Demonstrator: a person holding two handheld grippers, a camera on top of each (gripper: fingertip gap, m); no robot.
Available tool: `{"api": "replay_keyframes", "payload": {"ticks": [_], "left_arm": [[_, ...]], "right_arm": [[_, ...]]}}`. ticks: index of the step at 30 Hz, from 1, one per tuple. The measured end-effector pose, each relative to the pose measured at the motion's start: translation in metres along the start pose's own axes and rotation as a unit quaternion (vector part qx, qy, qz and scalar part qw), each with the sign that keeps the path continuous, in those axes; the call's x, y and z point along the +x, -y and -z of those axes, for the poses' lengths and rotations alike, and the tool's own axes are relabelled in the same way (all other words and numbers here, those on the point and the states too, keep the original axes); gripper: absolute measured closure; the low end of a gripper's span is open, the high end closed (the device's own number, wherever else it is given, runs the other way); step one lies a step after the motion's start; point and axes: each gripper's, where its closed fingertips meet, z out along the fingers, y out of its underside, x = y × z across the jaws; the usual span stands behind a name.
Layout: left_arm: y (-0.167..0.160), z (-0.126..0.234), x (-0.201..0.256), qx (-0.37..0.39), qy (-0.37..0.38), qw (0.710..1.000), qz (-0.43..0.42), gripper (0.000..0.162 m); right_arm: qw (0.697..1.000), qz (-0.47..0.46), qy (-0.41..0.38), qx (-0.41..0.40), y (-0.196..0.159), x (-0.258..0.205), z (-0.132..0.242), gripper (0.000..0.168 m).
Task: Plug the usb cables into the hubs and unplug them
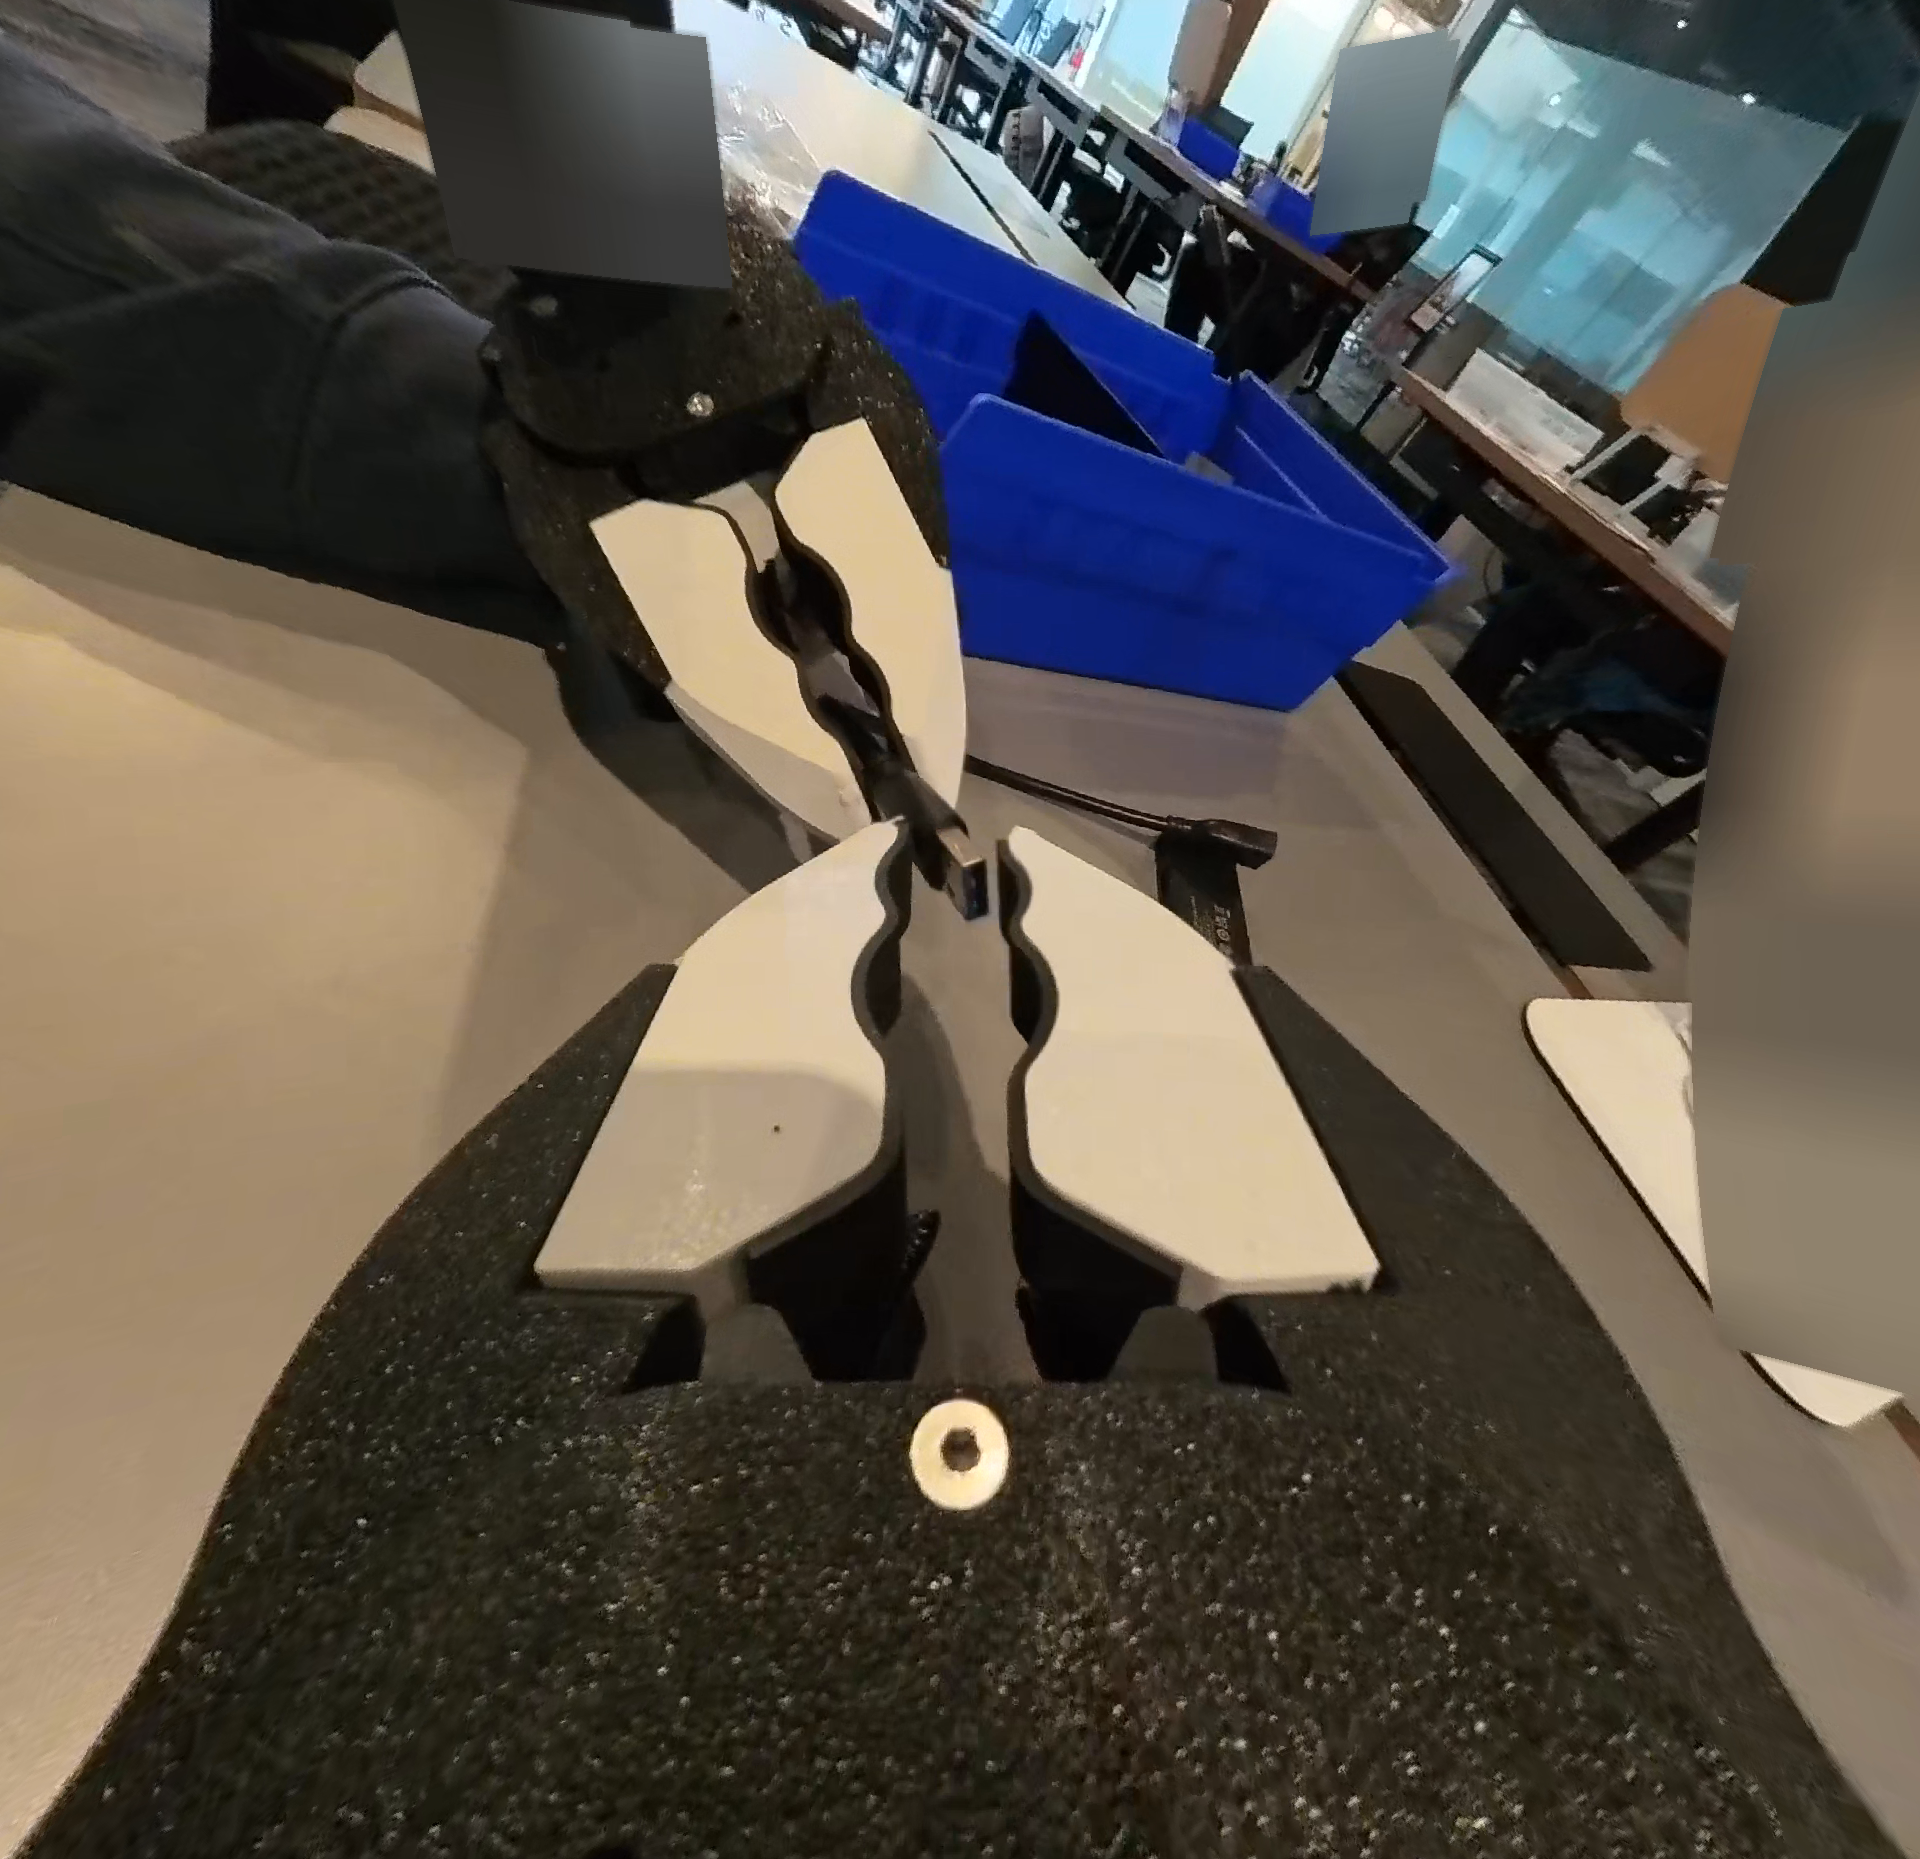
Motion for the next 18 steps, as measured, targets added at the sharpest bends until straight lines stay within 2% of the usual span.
{"api": "replay_keyframes", "payload": {"ticks": [8, 12, 15, 18], "left_arm": [[0.006, 0.002, -0.004, 0.031, 0.009, 0.999, 0.028, 0.153], [0.008, 0.0, -0.004, 0.04, 0.006, 0.998, 0.049, 0.146], [0.006, -0.001, -0.003, 0.036, 0.006, 0.999, 0.04, 0.152], [0.006, -0.002, -0.006, 0.029, 0.002, 0.997, 0.071, 0.153]], "right_arm": [[0.999, -0.034, 0.019, 0.024, 0.006, -0.002, 0.001, 0.158], [0.997, -0.053, 0.034, 0.046, 0.012, -0.004, 0.001, 0.159], [0.997, -0.053, 0.039, 0.043, 0.01, -0.007, -0.001, 0.159], [0.997, -0.057, 0.025, 0.051, 0.012, -0.002, -0.002, 0.158]]}}
